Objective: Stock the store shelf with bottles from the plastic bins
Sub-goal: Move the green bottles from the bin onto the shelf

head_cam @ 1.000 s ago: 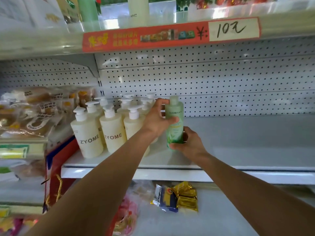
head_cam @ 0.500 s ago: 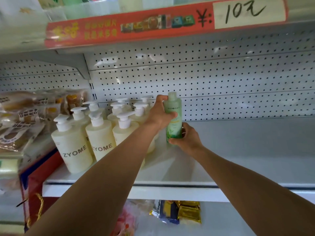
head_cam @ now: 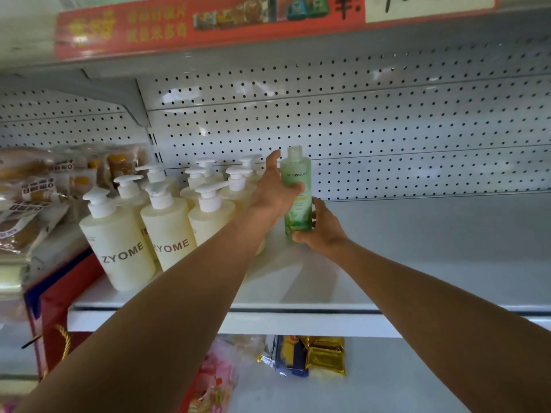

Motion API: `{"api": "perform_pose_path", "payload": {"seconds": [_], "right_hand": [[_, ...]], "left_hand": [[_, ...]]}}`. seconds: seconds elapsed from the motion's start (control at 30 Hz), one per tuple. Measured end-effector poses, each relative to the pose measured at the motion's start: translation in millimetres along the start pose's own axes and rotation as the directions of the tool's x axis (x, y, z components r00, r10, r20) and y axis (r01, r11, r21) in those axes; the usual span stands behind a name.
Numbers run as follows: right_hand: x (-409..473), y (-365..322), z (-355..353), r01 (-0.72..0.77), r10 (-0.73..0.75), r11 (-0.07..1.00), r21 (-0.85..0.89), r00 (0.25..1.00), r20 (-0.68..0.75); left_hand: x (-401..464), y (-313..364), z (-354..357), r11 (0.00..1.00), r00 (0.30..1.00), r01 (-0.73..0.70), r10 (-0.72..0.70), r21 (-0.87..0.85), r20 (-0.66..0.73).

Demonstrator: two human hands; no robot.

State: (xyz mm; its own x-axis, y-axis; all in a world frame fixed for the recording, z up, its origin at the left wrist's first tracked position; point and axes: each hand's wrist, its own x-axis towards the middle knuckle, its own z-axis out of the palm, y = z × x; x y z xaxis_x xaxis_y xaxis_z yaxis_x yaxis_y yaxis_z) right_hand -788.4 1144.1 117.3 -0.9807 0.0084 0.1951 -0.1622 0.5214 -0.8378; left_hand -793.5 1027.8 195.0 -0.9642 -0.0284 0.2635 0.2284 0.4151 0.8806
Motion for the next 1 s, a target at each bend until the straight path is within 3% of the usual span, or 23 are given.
{"api": "perform_pose_path", "payload": {"seconds": [0.13, 0.27, 0.43, 0.6, 0.83, 1.0], "right_hand": [[-18.8, 3.3, -7.1, 0.006, -0.010, 0.989, -0.149, 1.000, -0.022], [-45.4, 3.0, -23.4, 0.093, -0.114, 0.922, -0.375, 0.993, -0.035], [-85.1, -6.4, -42.8, 0.145, -0.198, 0.853, -0.501, 0.979, -0.054], [-135.3, -12.2, -55.2, 0.199, -0.269, 0.781, -0.592, 0.963, -0.031], [-206.6, -8.6, -61.8, 0.237, -0.313, 0.726, -0.646, 0.950, -0.002], [-248.5, 4.0, -53.0, 0.227, -0.298, 0.716, -0.660, 0.954, 0.005]], "left_hand": [[-19.9, -4.9, -4.7, 0.985, 0.999, -0.022, 0.028, 0.174, -0.034], [-52.0, -9.5, -14.0, 0.896, 0.989, -0.134, 0.146, 0.423, 0.005], [-100.7, -11.5, -23.3, 0.825, 0.973, -0.217, 0.226, 0.522, 0.048], [-153.1, -17.0, -26.6, 0.757, 0.975, -0.203, 0.215, 0.621, 0.056], [-229.0, -43.2, -22.9, 0.725, 0.973, -0.217, 0.212, 0.653, 0.088], [-271.7, -68.4, -13.5, 0.745, 0.983, -0.181, 0.124, 0.642, 0.132]]}}
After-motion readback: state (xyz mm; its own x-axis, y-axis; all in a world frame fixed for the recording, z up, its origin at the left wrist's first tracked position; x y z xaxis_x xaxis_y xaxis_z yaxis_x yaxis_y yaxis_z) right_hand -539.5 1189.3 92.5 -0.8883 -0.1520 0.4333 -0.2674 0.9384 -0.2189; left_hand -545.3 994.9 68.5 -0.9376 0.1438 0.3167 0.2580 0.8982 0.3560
